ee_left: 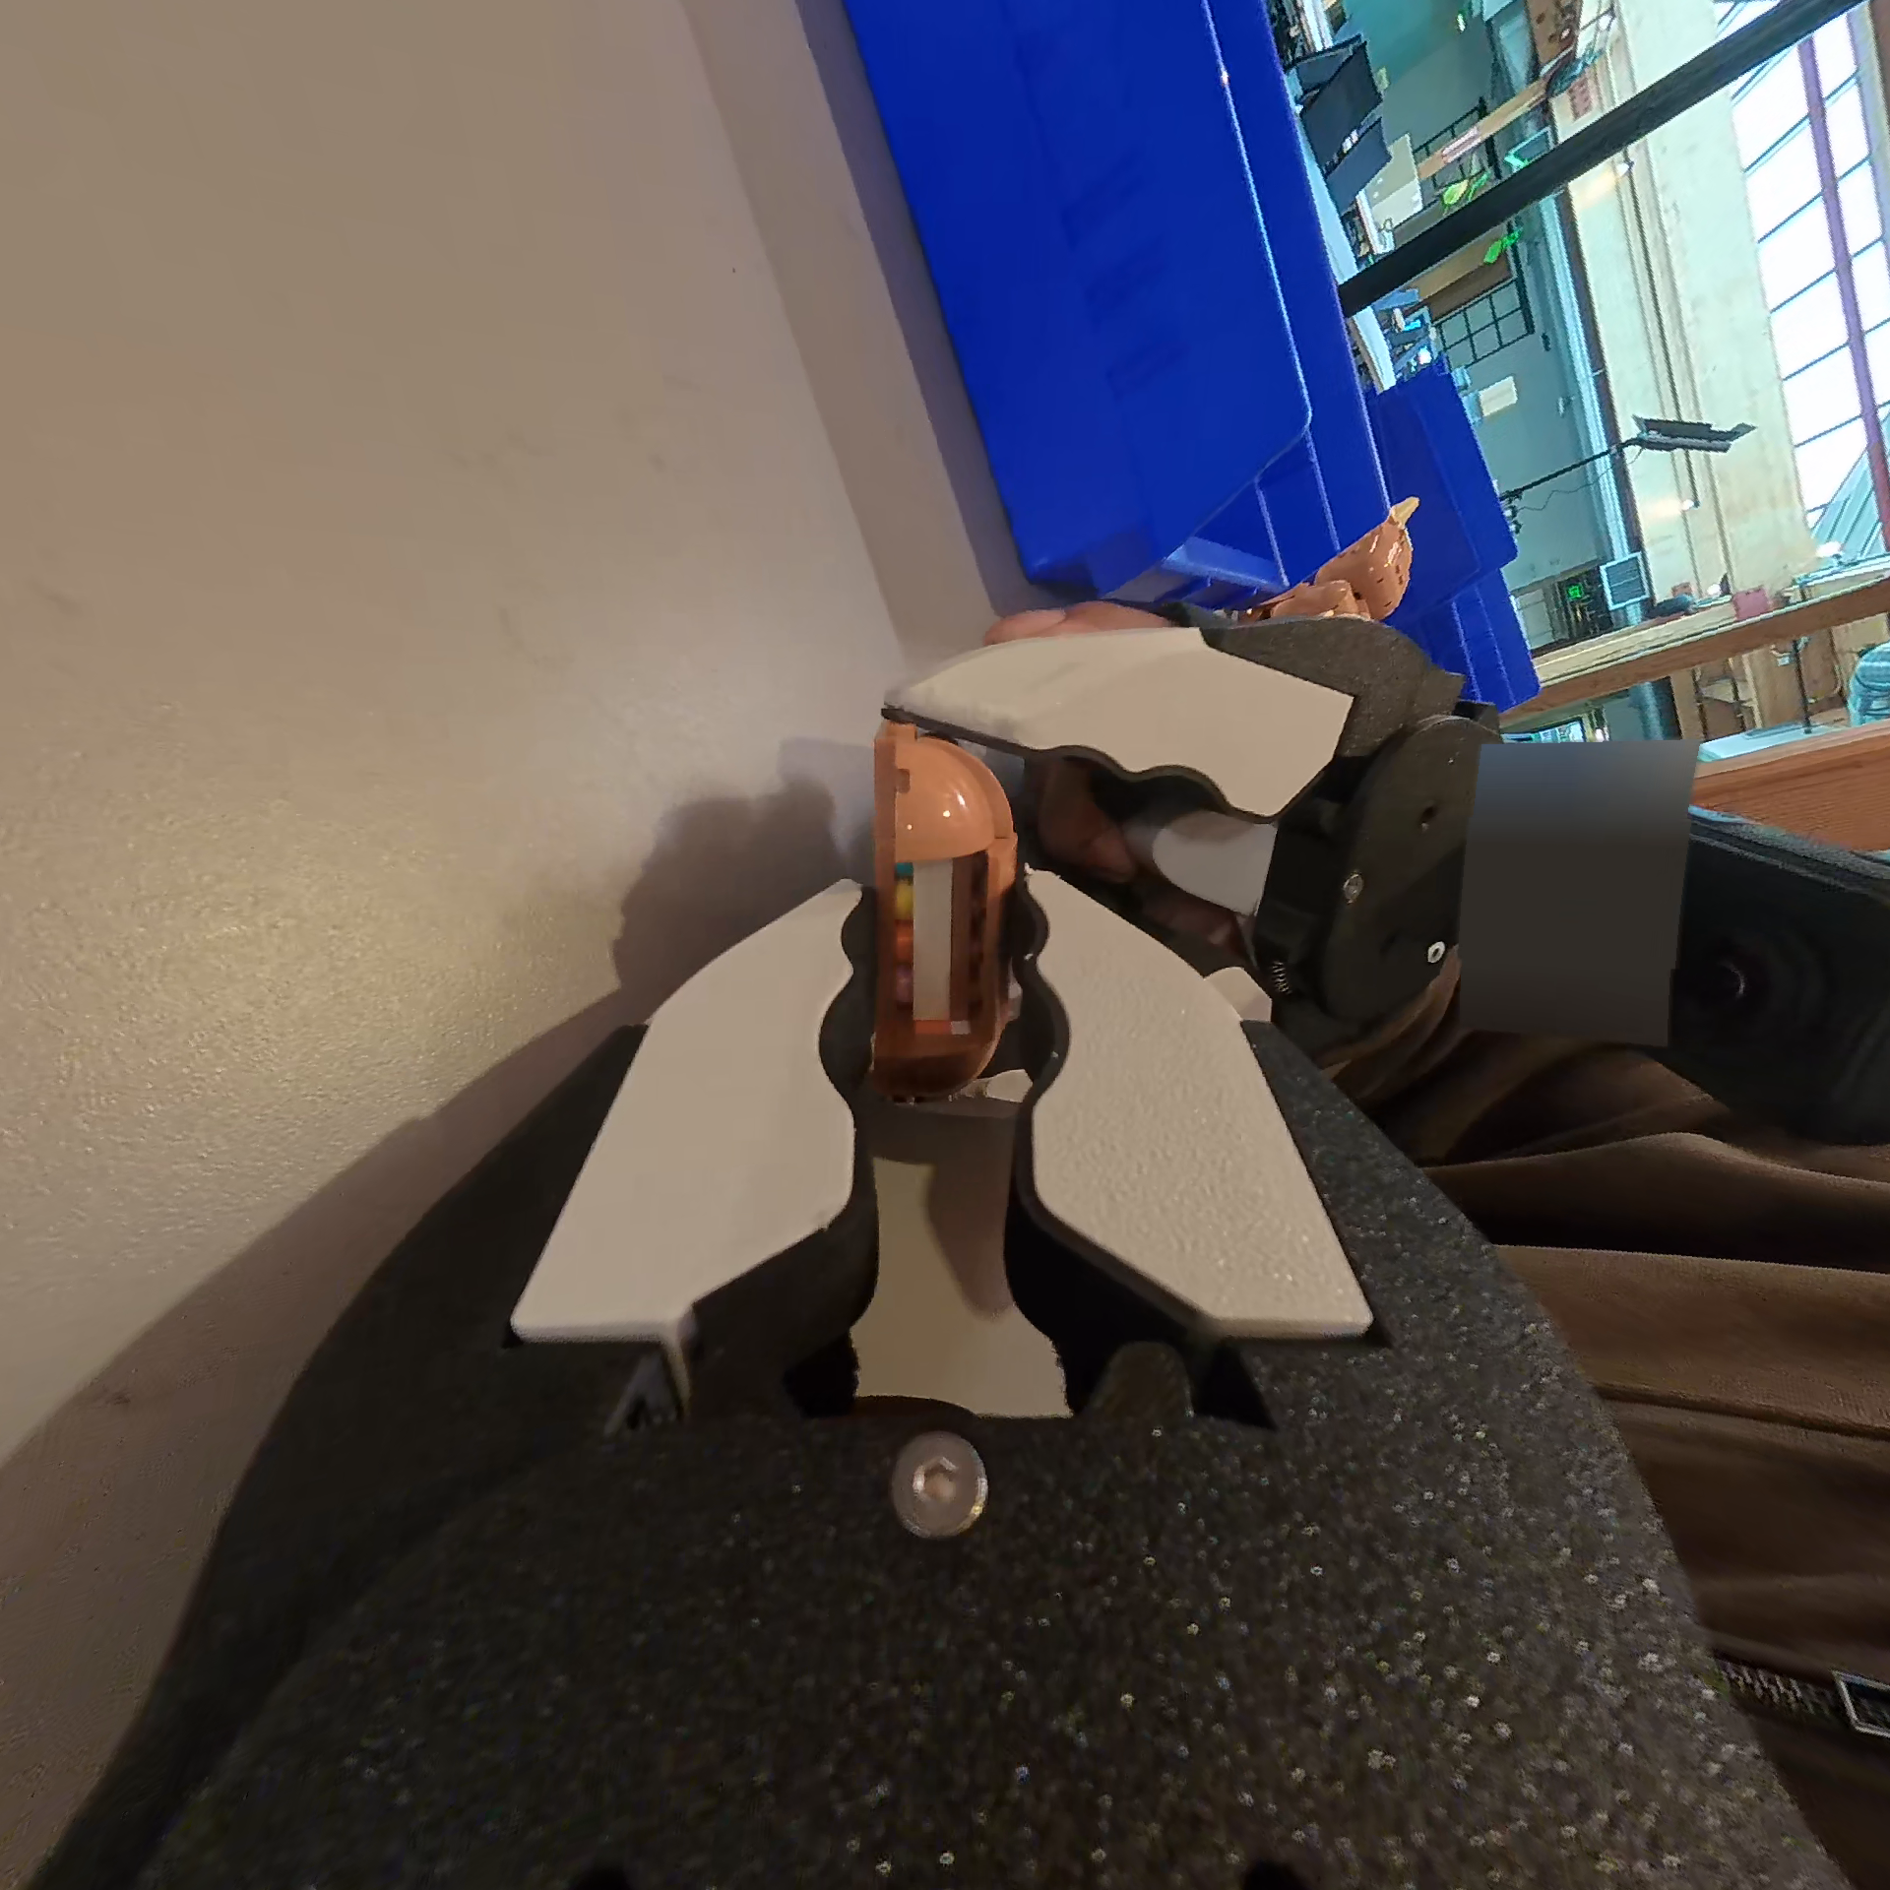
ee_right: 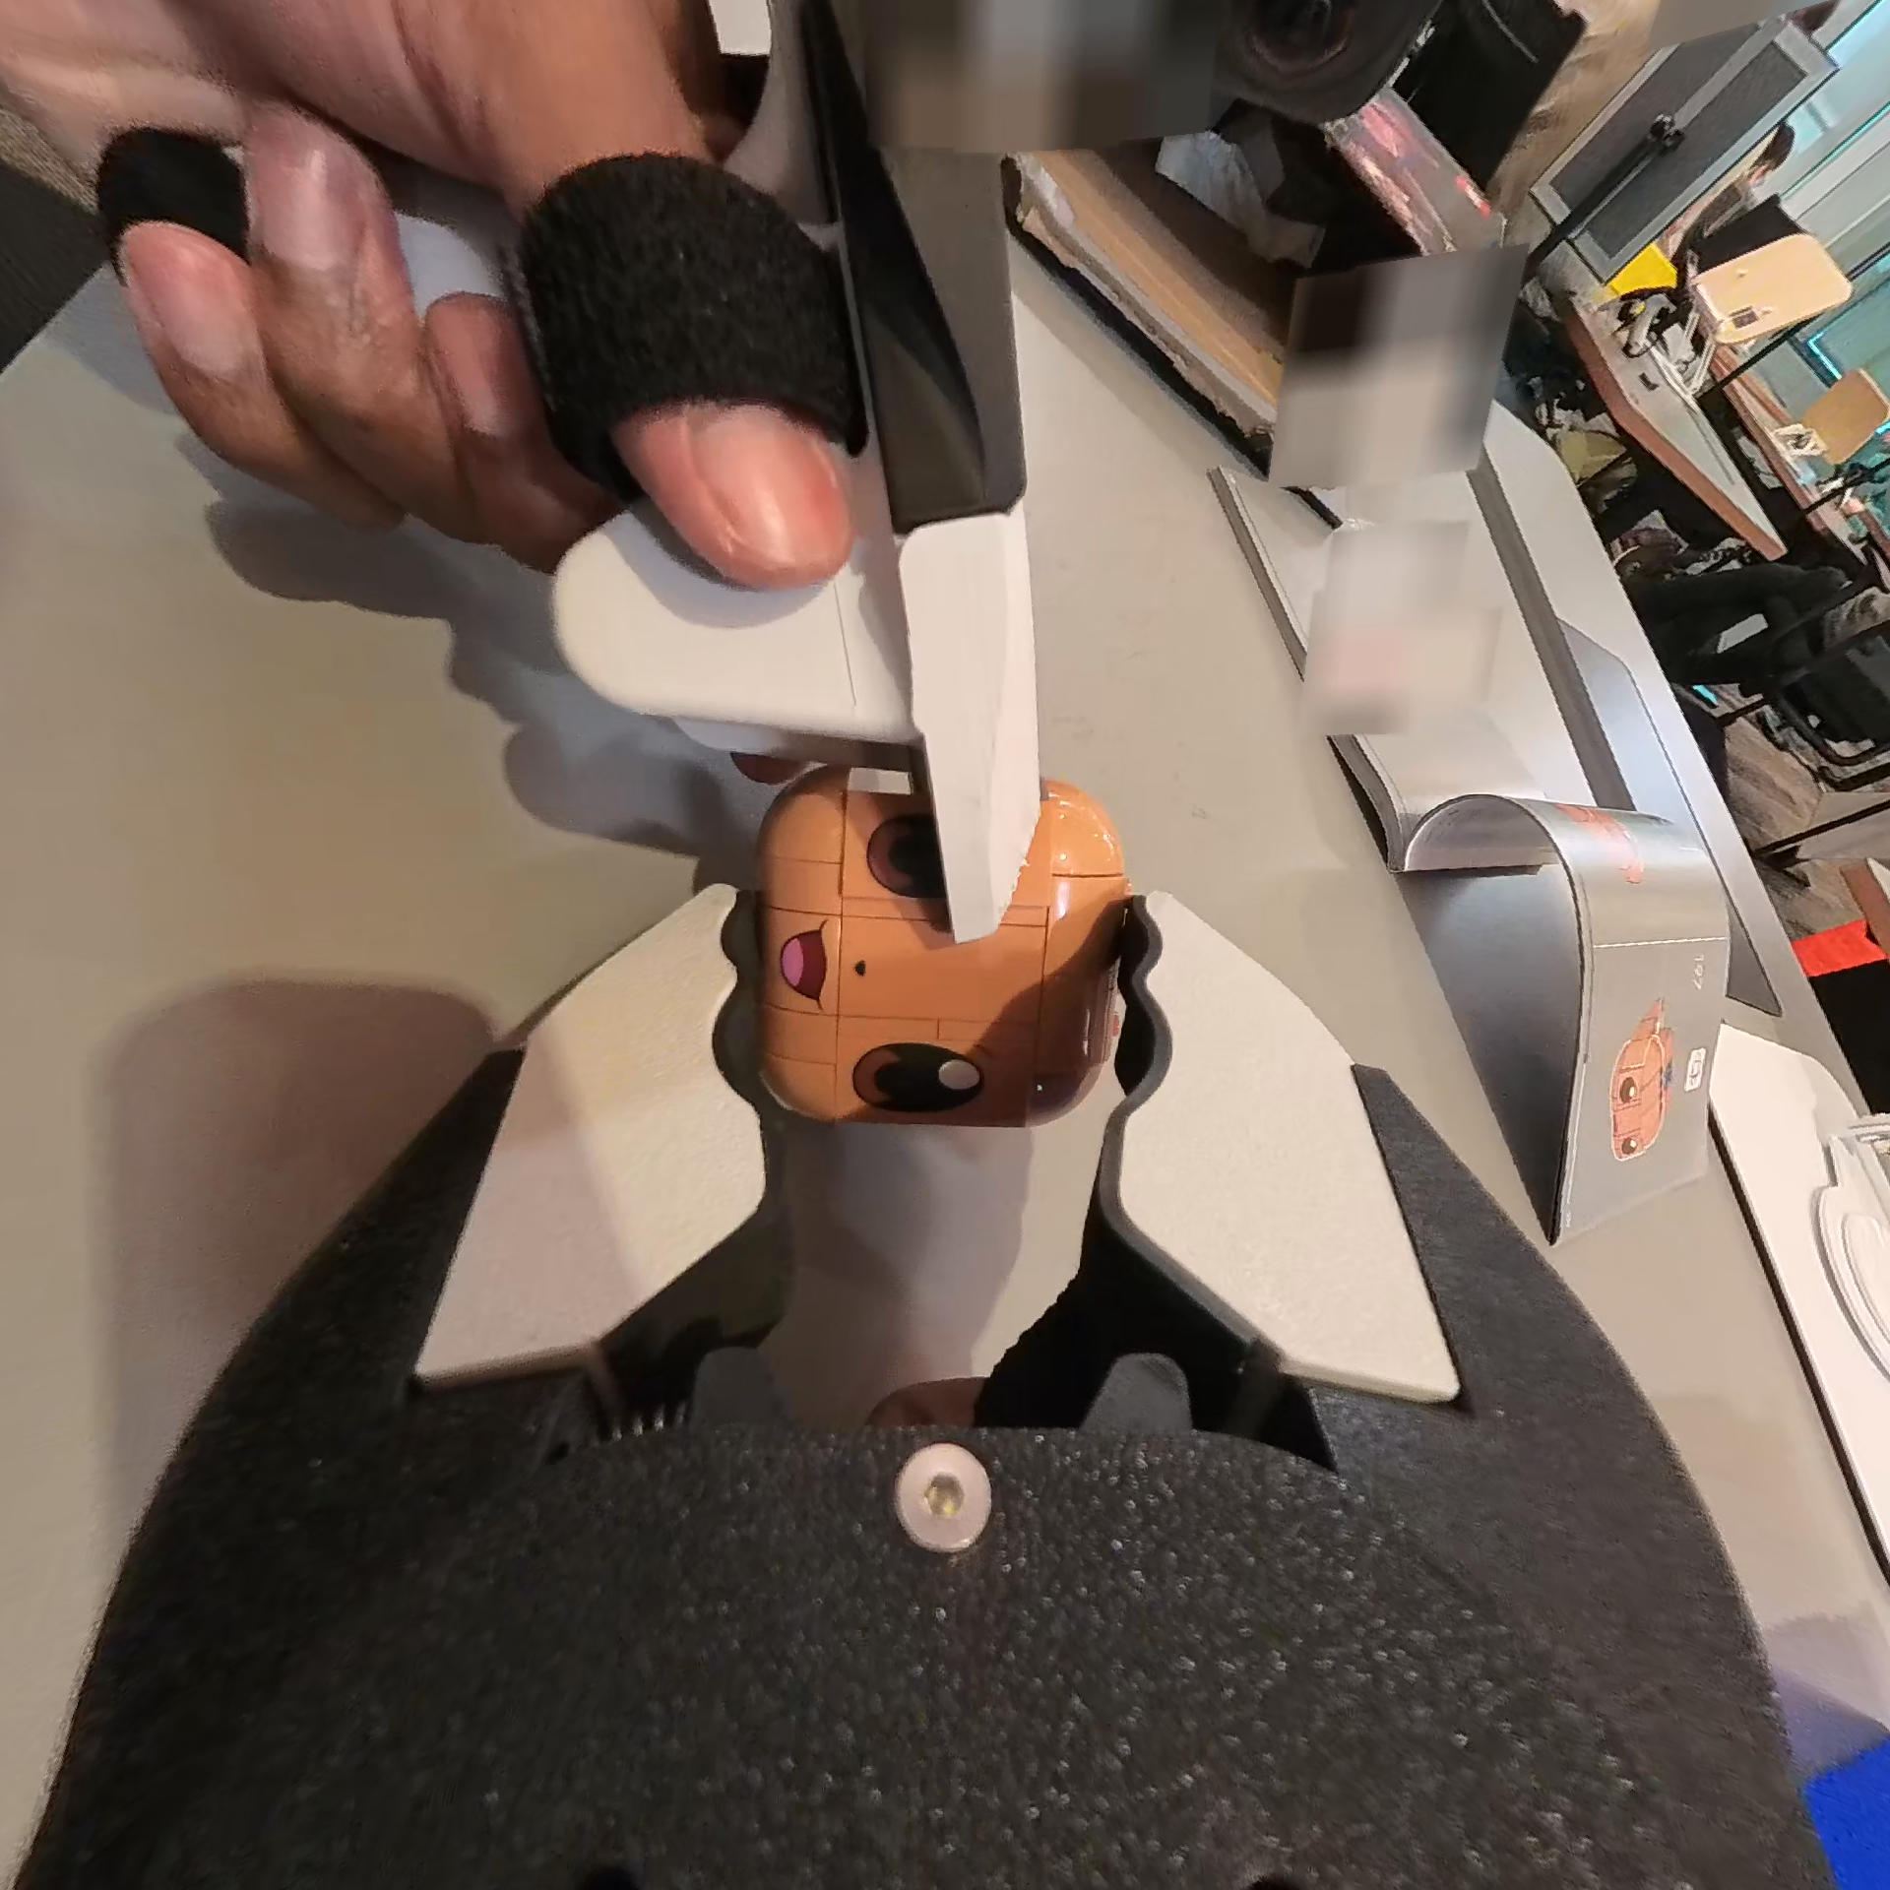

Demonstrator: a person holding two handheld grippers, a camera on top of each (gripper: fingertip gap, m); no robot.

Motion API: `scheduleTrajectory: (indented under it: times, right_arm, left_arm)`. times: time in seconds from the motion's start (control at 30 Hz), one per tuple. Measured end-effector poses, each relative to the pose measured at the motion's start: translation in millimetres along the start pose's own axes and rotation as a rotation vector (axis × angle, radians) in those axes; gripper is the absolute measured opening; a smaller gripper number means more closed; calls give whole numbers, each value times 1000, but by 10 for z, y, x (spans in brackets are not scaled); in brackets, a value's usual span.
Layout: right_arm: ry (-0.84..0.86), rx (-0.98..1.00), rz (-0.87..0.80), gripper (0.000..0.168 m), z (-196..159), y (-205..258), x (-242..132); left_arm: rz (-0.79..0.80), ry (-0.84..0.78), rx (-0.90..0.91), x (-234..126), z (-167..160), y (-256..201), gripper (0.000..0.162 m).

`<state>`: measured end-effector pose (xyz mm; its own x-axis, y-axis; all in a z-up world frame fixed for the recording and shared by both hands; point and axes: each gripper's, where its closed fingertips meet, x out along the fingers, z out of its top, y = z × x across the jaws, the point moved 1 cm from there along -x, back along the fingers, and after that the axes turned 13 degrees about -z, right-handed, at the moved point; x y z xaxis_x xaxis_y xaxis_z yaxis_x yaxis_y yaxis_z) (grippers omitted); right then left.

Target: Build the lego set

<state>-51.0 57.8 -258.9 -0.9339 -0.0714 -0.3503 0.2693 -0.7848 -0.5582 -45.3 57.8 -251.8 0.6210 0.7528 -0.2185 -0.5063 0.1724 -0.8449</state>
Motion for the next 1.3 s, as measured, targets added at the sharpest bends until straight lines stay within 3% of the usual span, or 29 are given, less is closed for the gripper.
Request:
scheduleTrajectory:
  times: [0.83,1.3]
  right_arm:
    - [-2,-3,-4,69,13,20,9]
    - [-58,78,-43,82,28,-165,-56]
  left_arm:
    - [-19,7,22,-31,-17,8,23]
    - [-237,-107,-92,-120,120,-128,22]
